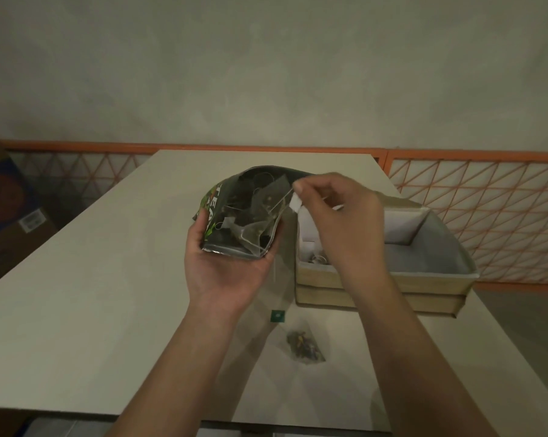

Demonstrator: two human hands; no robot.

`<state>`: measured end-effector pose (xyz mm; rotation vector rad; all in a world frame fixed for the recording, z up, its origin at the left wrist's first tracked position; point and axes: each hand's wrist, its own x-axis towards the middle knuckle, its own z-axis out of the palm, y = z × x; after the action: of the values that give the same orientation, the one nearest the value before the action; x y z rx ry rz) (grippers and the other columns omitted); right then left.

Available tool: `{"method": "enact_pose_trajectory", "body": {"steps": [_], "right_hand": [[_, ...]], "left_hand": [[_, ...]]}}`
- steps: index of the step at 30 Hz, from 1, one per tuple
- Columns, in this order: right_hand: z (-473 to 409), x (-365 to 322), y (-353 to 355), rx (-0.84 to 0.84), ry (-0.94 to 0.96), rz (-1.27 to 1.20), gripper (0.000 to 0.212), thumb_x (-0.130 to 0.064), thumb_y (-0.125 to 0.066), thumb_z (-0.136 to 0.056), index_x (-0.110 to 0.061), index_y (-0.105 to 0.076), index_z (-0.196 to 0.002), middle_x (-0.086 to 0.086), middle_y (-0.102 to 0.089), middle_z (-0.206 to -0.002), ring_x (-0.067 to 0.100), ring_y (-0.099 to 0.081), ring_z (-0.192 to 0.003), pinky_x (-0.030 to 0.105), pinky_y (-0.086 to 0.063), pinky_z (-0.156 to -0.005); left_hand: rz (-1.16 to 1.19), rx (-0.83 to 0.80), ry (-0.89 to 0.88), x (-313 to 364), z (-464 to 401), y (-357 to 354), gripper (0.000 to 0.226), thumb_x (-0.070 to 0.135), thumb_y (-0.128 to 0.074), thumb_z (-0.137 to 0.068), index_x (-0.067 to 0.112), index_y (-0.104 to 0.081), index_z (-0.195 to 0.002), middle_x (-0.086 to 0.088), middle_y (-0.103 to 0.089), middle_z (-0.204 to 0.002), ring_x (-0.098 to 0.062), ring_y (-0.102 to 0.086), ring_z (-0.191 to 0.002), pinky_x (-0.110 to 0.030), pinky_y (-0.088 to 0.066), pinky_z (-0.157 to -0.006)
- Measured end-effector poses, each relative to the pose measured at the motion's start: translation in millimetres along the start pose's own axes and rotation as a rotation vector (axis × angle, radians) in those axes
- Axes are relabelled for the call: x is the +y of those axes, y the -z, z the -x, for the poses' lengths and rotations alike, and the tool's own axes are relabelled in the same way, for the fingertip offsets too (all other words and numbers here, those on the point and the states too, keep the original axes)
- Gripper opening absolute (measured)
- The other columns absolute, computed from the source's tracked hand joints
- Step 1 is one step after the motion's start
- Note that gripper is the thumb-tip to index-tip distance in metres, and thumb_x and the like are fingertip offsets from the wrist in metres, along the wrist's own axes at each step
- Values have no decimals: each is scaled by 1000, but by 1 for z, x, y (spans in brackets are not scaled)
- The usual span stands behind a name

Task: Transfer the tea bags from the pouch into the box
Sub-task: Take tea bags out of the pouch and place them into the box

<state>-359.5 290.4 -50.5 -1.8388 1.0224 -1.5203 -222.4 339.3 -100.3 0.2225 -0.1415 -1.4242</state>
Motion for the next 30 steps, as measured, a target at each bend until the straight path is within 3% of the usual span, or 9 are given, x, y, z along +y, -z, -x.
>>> {"method": "enact_pose_trajectory", "body": {"steps": [4,7,14,16,18,24,26,30], "right_hand": [[-13,-16,9,76,-34,-187,6,-24,-66,-92,-19,-70,-92,-4,-73,-75,12,-68,-67,23,-55,-64],[-20,-25,15,35,-103,-300,8,-22,-62,-95,-15,-65,-95,-1,-75,-73,15,-67,-59,28,-57,-60],[-21,-30,33,94,-84,-503,13,-18,-54,-99,-6,-55,-104,12,-75,-88,21,-70,-65,29,-55,-59],[-23,-22,39,108,-111,-433,10,-18,-56,-98,-8,-58,-100,16,-71,-93,20,-67,-66,28,-54,-59],[-22,-8,42,65,-163,-290,6,-18,-59,-96,-14,-61,-93,9,-70,-90,17,-66,-67,29,-53,-62],[-9,45,38,-213,-266,159,10,-26,-61,-93,-25,-68,-86,-8,-71,-88,11,-65,-80,26,-53,-74],[-3,52,36,-273,-203,323,13,-33,-61,-92,-28,-74,-89,-11,-69,-95,4,-61,-84,20,-49,-76],[14,41,19,-116,14,326,11,-27,-66,-89,-22,-76,-89,-6,-64,-94,16,-56,-92,27,-43,-79]], "left_hand": [[23,24,-21,-1,0,-2,53,42,-64,-91,13,-61,-135,-23,-62,-135,-48,-57,-125,-56,-40,-112],[9,5,-18,-1,1,-2,53,42,-63,-91,16,-60,-137,-20,-62,-136,-46,-58,-126,-56,-39,-113],[17,19,-29,-3,2,-9,55,40,-66,-86,12,-63,-133,-24,-65,-130,-47,-61,-121,-56,-41,-112],[20,13,-24,-3,2,-8,56,40,-67,-86,13,-62,-134,-24,-64,-131,-47,-60,-121,-55,-41,-112],[26,12,-25,-3,2,-7,55,40,-67,-87,13,-62,-135,-23,-64,-132,-47,-60,-123,-56,-41,-112],[21,24,-30,-4,4,-8,48,41,-64,-90,11,-66,-128,-23,-65,-130,-46,-62,-119,-57,-41,-111],[14,23,-28,-4,4,-8,47,42,-63,-91,11,-67,-127,-22,-65,-130,-46,-62,-119,-57,-41,-112],[-30,3,-29,-3,1,-5,57,43,-62,-90,14,-58,-139,-22,-62,-135,-45,-60,-124,-54,-39,-113]]}}
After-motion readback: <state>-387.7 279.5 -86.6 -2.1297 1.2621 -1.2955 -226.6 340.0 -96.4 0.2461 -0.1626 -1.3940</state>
